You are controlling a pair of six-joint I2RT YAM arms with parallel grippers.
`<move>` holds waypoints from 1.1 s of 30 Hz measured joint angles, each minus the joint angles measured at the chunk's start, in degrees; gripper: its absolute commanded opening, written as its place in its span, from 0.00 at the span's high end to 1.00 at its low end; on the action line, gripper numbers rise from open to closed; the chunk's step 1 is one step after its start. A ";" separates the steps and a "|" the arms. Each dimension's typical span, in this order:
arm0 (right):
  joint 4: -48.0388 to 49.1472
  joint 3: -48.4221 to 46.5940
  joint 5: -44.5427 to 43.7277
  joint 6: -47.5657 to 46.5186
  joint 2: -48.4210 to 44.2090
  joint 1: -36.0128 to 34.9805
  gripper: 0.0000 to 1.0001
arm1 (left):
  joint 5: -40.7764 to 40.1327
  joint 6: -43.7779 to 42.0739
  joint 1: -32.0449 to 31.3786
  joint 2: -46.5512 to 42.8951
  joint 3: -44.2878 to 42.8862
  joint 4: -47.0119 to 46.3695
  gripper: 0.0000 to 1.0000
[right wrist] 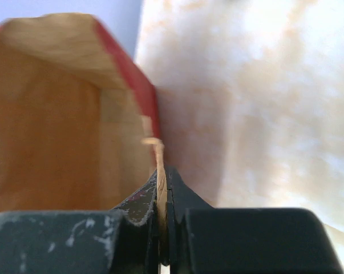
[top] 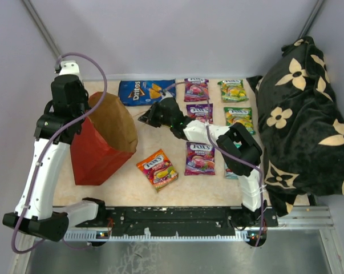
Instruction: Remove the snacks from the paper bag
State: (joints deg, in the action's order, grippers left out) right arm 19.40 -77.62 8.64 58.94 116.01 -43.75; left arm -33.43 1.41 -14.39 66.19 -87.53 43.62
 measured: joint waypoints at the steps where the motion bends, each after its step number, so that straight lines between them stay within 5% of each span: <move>1: -2.64 -3.61 -0.52 -1.18 0.02 -0.79 1.00 | -0.02 0.00 0.74 0.20 0.28 -0.42 1.00; 10: -12.26 -28.81 -0.02 -6.67 4.70 -5.51 1.00 | 1.75 -1.09 13.49 6.47 2.10 -8.07 1.00; 22: -26.73 -64.32 4.13 -9.84 26.16 -8.83 0.97 | 11.67 -4.46 30.82 14.64 2.82 -18.99 1.00; 30: -28.65 -64.83 5.92 -10.29 28.83 -10.95 0.54 | 18.60 -4.96 37.29 19.50 2.82 -24.57 1.00; 33: -27.61 -65.22 6.60 -10.73 28.83 -11.28 0.22 | 21.22 -5.42 37.86 20.00 2.75 -26.43 1.00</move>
State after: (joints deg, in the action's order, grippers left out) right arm -8.21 -142.85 15.25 48.21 144.84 -55.02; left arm -12.21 -4.01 23.46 86.19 -84.77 17.19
